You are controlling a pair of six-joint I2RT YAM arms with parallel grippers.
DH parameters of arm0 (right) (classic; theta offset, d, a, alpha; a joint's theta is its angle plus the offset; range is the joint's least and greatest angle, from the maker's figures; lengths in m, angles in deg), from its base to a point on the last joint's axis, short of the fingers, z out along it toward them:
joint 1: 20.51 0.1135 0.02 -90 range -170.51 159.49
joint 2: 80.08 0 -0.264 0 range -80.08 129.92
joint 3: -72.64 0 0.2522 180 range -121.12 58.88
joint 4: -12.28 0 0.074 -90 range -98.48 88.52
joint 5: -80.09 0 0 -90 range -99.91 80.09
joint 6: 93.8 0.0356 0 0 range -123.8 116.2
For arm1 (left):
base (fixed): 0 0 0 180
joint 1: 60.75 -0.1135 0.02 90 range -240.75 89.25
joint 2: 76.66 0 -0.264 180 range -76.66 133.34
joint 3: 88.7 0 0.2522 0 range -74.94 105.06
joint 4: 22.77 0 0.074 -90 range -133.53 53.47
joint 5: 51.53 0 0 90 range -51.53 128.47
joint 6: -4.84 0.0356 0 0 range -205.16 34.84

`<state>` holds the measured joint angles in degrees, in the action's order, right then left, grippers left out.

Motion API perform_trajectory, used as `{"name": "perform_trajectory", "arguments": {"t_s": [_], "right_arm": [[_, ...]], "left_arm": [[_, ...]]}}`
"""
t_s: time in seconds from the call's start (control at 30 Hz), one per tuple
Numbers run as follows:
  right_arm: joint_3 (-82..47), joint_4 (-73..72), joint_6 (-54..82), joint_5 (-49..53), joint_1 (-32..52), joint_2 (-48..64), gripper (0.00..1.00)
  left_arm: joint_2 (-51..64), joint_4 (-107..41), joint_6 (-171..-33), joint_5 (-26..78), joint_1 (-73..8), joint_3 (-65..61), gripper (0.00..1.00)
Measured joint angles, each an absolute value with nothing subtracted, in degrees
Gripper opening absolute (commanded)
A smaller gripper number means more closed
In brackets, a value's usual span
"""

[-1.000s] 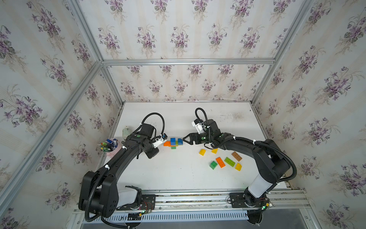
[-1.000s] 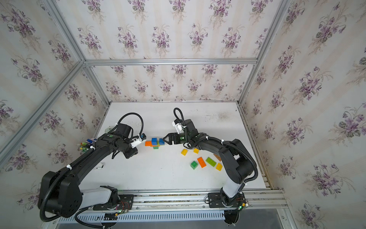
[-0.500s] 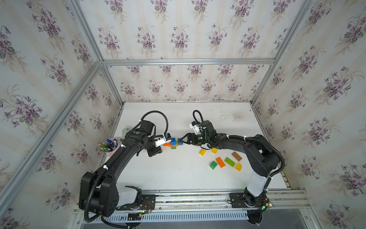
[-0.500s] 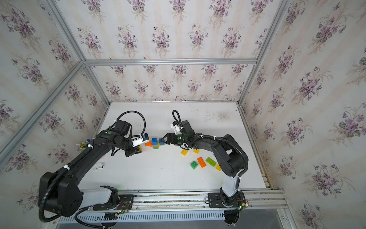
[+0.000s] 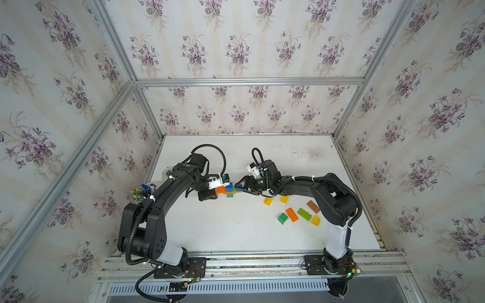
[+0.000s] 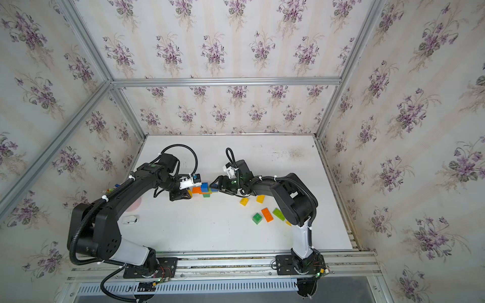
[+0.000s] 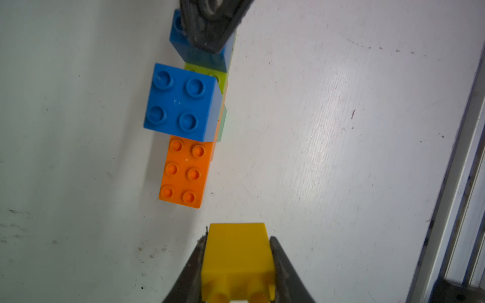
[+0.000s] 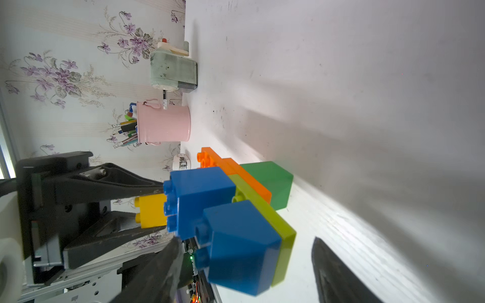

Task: Assemble a fork with lego
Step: Assemble the lego brick with the lego brick.

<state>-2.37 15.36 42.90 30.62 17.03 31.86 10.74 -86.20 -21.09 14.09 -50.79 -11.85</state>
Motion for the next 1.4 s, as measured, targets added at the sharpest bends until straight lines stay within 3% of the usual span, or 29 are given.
{"name": "perform_trajectory", "arguments": {"t_s": [0.5, 1.4], "right_arm": [[-5.92, 14.95, 44.21, 32.78, 17.07, 34.94, 0.48], [-13.26, 6.03, 40.51, 37.11, 16.22, 38.51, 0.48]], "left_arm": [[12.05, -86.33, -18.53, 13.59, -52.21, -11.04, 0.12], [25.25, -92.56, -10.14, 11.38, -52.26, 1.38, 0.10]]}}
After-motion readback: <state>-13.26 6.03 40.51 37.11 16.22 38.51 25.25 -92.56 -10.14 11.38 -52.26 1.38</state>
